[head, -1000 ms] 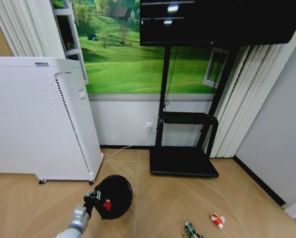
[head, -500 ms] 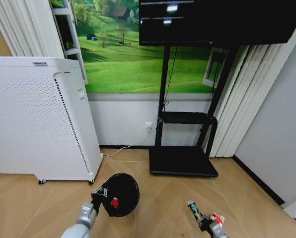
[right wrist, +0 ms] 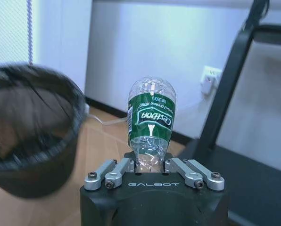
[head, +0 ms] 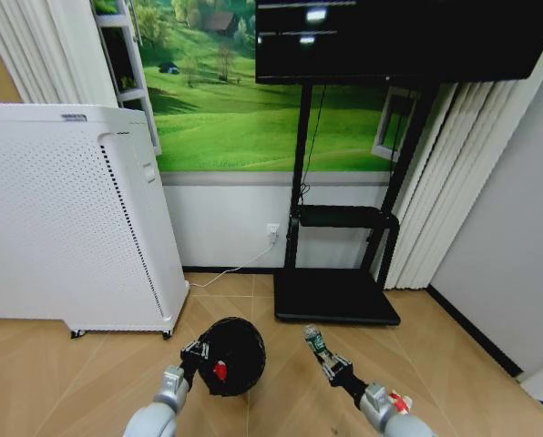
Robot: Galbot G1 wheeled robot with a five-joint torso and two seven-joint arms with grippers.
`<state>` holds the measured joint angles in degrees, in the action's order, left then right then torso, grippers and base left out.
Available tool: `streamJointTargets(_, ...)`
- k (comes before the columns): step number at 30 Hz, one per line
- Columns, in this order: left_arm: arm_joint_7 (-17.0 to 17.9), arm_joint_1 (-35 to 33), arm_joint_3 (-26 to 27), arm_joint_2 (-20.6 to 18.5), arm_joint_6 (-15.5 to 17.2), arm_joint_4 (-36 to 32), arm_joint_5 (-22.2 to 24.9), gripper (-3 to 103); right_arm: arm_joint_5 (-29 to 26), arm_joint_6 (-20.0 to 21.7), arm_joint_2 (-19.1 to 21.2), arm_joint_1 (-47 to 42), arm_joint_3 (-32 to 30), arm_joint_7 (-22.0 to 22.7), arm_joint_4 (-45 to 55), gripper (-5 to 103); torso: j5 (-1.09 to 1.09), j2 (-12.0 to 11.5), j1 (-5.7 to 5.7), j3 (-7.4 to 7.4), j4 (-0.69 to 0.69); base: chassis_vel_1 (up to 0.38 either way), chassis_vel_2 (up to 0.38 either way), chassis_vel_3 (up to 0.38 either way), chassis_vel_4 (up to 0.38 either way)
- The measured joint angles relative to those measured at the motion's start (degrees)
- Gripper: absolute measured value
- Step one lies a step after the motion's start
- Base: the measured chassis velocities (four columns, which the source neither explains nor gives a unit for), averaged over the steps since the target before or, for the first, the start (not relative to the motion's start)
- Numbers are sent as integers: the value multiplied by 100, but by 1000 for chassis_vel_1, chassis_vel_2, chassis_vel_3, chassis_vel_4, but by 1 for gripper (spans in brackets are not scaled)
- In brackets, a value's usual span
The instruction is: Pick up the trash bin and place the garbage on the floor into it.
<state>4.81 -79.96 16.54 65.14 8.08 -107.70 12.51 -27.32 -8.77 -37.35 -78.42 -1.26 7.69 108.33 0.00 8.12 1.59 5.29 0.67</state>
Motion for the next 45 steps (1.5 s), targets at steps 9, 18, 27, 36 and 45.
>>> streamJointTargets(9,2,453,-566,230,-18,491,-95,6,53,-158,-135,248,286,-290,137,23,0,0,0,0,0,0,0,0,0)
streamJointTargets(18,26,888,-1045,288,7,754,-87,6,194,-321,-442,790,702,-505,-192,23,0,0,0,0,0,0,0,0,0)
streamJointTargets(27,48,1030,-1271,417,33,884,-87,6,325,-464,-816,1392,1267,-571,-419,23,0,0,0,0,0,0,0,0,0)
streamJointTargets(36,49,1041,-1260,431,37,900,-96,6,387,-460,-959,1600,1453,-779,-525,34,0,0,0,0,0,0,0,0,0)
streamJointTargets(45,48,1085,-1246,454,37,935,-99,6,376,-439,-966,1588,1385,-873,-557,61,0,0,-1,0,0,0,0,0,0)
